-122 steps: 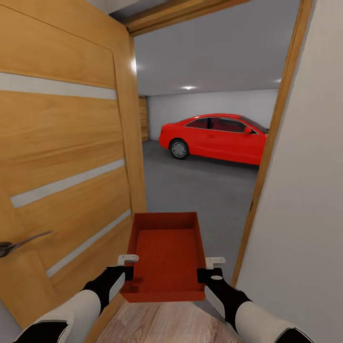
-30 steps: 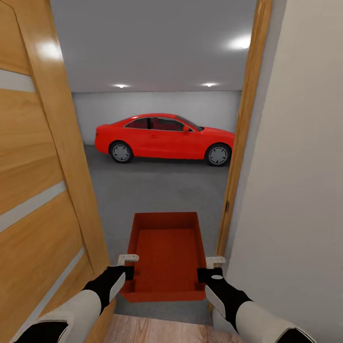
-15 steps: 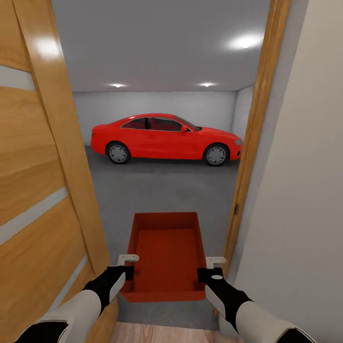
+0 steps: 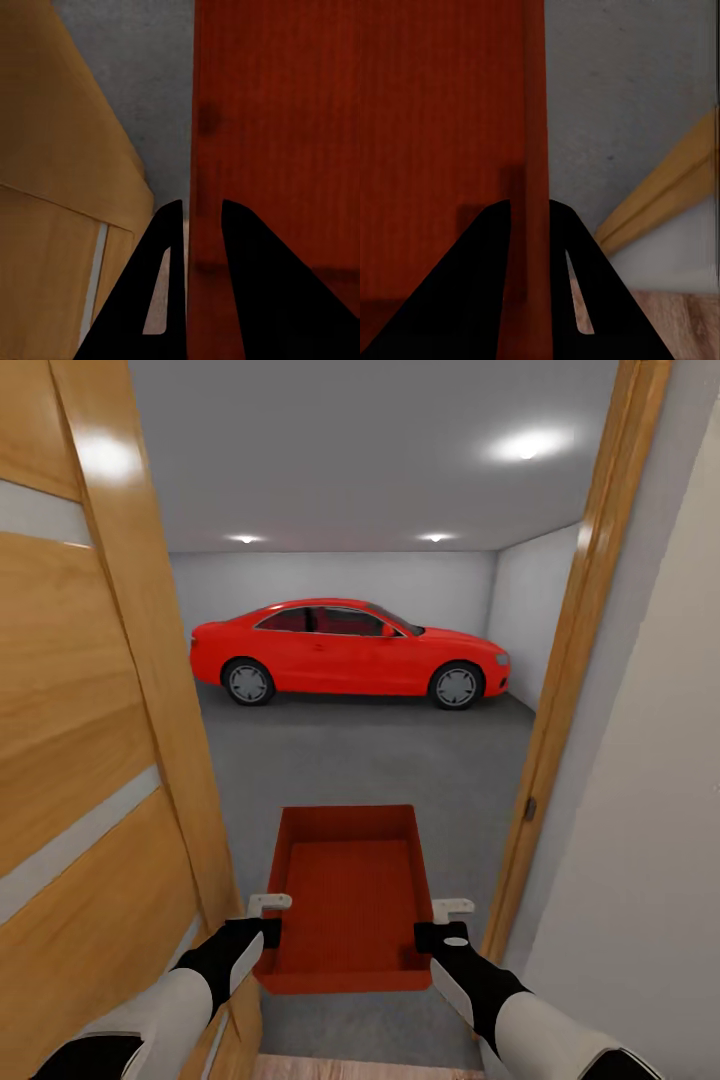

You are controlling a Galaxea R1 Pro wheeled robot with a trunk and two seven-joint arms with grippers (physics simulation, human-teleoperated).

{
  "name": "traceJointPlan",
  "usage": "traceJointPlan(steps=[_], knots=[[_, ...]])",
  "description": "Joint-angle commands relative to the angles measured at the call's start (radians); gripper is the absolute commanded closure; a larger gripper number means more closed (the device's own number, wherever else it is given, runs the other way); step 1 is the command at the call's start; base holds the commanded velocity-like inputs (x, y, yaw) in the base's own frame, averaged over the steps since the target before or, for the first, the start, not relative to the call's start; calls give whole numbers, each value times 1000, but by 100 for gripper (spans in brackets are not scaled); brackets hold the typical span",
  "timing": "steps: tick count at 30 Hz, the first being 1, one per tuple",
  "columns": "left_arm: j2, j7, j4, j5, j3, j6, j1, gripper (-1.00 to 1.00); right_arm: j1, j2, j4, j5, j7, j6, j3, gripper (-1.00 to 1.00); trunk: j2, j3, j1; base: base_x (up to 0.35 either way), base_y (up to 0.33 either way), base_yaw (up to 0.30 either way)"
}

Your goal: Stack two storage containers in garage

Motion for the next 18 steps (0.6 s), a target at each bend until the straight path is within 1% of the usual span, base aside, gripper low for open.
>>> traceJointPlan(steps=[1, 10, 18], knots=[[14, 5, 0, 0, -3, 7, 1, 100, -2, -1, -40, 7, -4, -5, -17, 100, -2, -2, 1, 9, 12, -201], [13, 6, -1, -1, -3, 6, 1, 100, -2, 0, -40, 7, -4, -5, -17, 100, -2, -2, 1, 1, 1, -228], [13, 6, -1, -1, -3, 6, 1, 100, -2, -2, -40, 7, -4, -5, -17, 100, -2, -2, 1, 0, 0, -19]])
